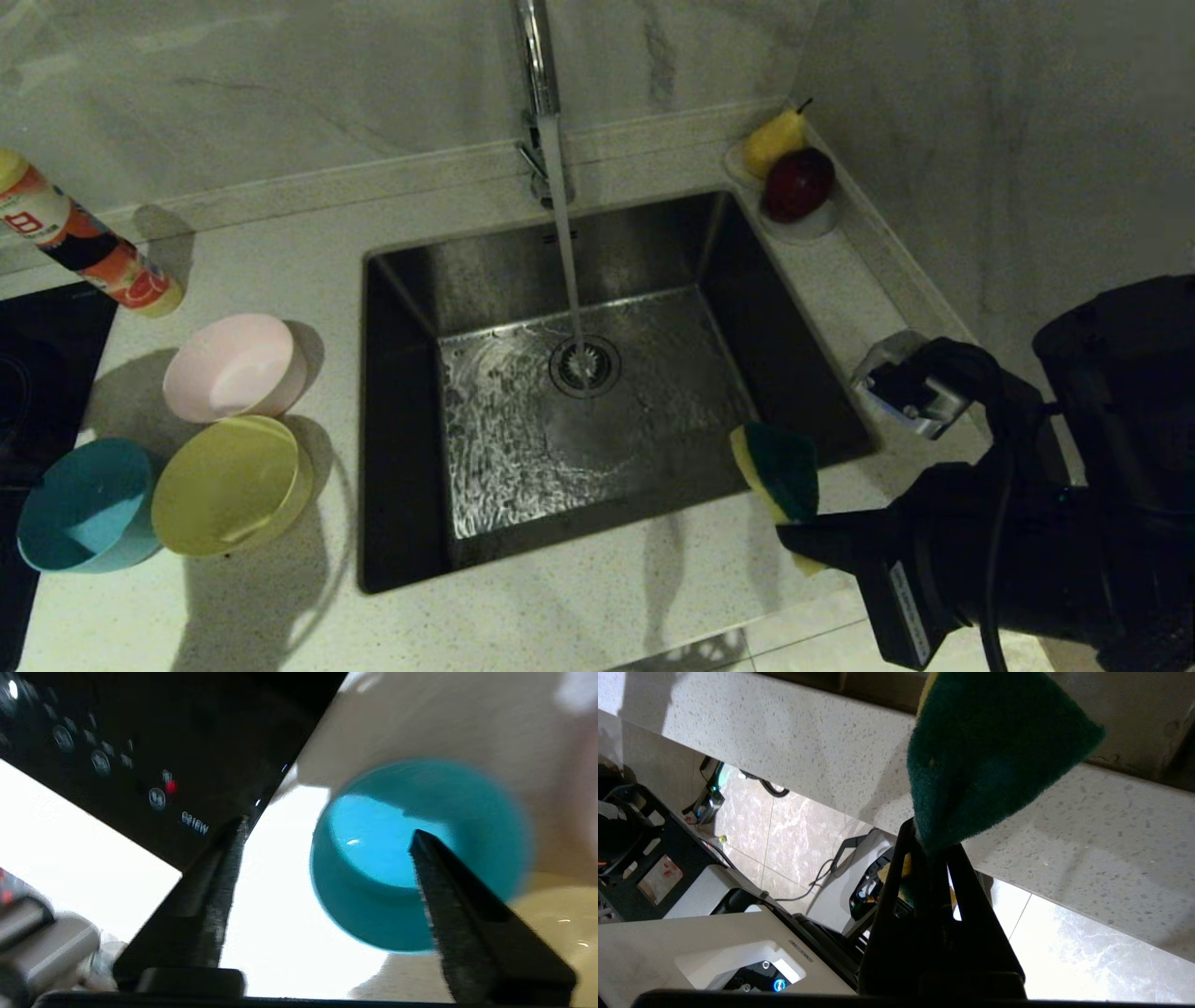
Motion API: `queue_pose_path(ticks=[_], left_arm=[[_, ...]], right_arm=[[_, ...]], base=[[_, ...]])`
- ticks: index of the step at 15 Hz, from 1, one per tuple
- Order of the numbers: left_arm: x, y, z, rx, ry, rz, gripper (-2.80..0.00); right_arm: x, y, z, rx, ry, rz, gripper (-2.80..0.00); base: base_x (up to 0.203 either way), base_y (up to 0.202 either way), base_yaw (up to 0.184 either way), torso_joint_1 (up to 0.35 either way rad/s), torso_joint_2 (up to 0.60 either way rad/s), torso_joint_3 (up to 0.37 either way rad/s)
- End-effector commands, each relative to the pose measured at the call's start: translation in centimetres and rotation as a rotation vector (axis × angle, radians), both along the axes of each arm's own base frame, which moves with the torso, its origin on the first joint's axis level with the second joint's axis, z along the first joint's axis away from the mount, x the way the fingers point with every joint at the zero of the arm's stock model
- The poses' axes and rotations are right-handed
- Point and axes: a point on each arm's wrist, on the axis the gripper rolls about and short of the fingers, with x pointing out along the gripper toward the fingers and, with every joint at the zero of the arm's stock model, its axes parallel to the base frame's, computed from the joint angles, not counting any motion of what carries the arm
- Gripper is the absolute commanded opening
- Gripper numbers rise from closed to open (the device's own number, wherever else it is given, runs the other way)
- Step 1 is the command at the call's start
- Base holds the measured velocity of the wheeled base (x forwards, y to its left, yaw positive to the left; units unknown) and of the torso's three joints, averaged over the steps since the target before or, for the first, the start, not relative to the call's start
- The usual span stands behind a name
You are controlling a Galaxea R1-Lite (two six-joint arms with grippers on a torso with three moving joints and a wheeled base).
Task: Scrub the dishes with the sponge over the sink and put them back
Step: Pick up a bowl and the sponge
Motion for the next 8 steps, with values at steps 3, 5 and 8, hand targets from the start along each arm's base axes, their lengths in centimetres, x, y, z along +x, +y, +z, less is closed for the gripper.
queue_pose_path(ticks=[3,5,8], left_arm=[[0.7,0.8,-3.1,-0.102,0.012,-0.041,0.00],[0.8,0.9,-3.3,-0.113,0.015,-0.044,0.00],[0.9,0.9,-3.4,-0.185,-0.019,-0.035,0.00]], right_arm=[[0.2,0.2,-0.2,-0.007,0.007,-0.002,-2.80],[0.2,0.1,-0.2,-0.005,0.007,-0.004,-2.80],[0.1,0.1,-0.1,-0.001,0.004,-0.006,-2.80]], base=[[0.000,0.000,0.000,0.000,0.00,0.000],[0.000,0.000,0.000,0.000,0.00,0.000],[0.000,0.000,0.000,0.000,0.00,0.000]])
